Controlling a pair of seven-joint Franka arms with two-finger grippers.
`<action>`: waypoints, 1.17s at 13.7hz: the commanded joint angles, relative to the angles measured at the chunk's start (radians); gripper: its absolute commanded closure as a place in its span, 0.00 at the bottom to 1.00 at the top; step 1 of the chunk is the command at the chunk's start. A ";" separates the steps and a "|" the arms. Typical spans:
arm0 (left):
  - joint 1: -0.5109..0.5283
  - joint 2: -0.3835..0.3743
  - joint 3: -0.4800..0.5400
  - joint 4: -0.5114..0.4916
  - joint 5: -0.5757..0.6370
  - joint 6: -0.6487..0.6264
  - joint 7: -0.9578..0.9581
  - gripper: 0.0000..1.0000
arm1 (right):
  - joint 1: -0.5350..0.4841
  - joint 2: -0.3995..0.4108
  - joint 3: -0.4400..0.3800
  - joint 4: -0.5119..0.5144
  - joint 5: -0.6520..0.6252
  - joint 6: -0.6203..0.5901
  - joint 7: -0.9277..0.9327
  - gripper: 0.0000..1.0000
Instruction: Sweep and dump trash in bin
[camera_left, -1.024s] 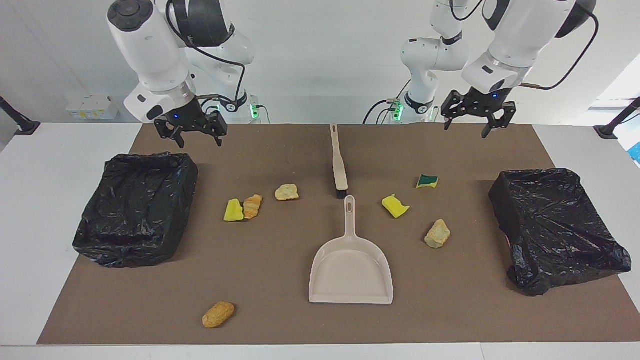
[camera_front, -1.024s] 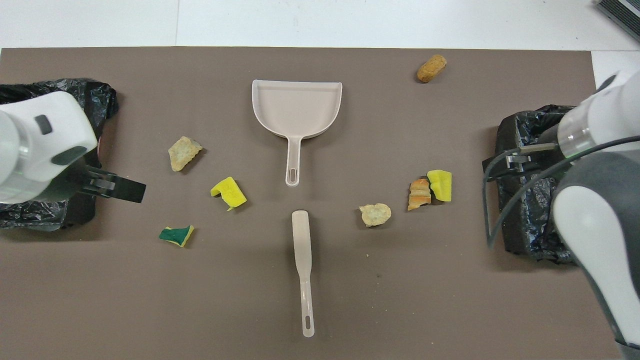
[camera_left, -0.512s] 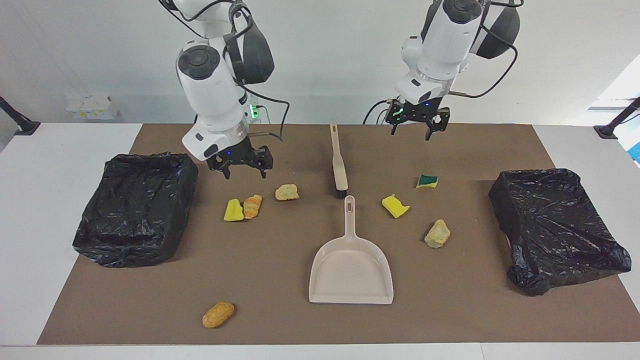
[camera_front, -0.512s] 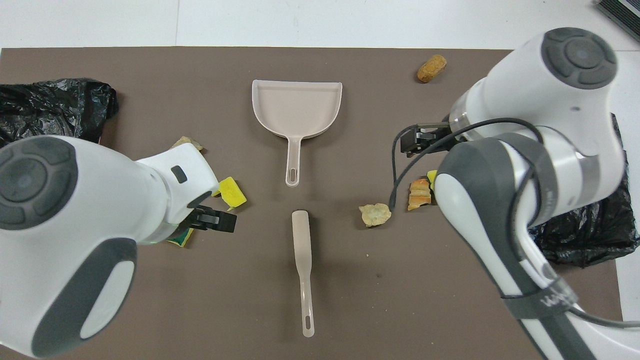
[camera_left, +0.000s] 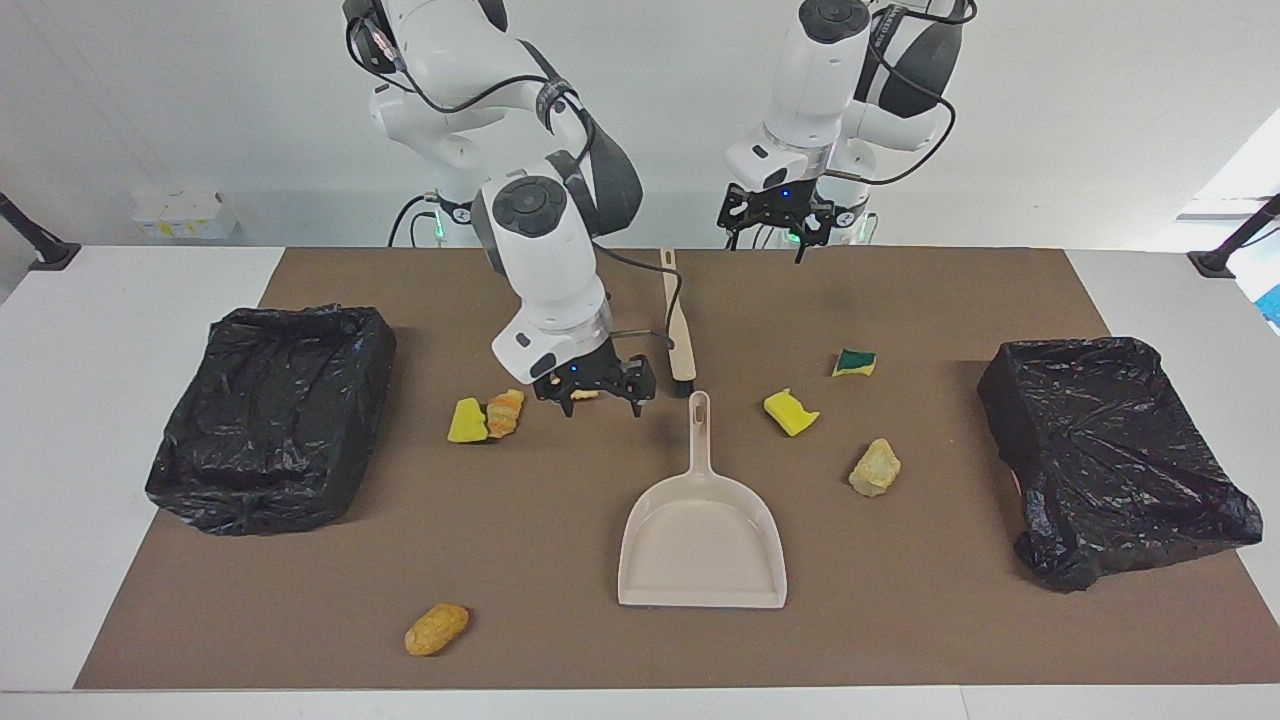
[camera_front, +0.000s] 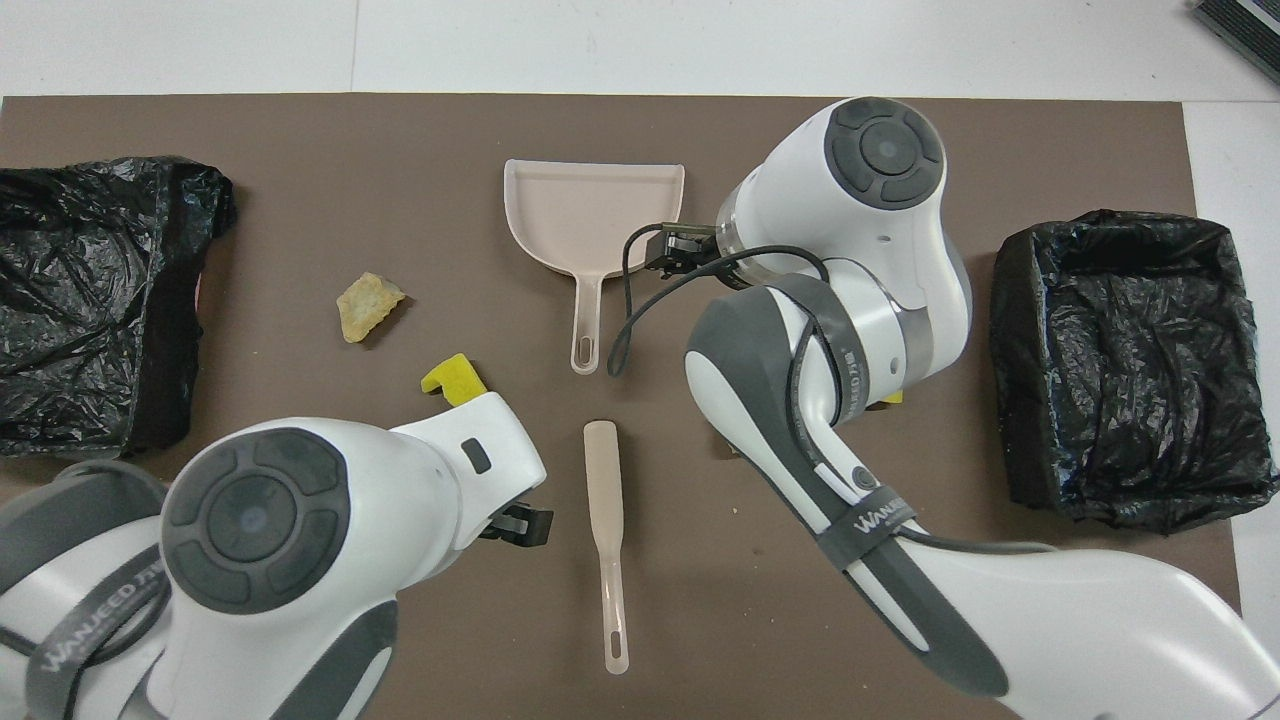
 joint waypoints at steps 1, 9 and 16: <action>-0.063 -0.043 0.018 -0.094 0.003 0.061 -0.058 0.00 | 0.043 0.124 0.006 0.130 0.018 0.044 0.077 0.00; -0.201 -0.051 0.016 -0.226 0.002 0.157 -0.195 0.00 | 0.137 0.245 0.003 0.163 -0.040 0.070 0.124 0.00; -0.293 0.030 0.016 -0.306 0.003 0.306 -0.349 0.00 | 0.160 0.228 -0.002 0.128 -0.062 0.064 0.125 0.65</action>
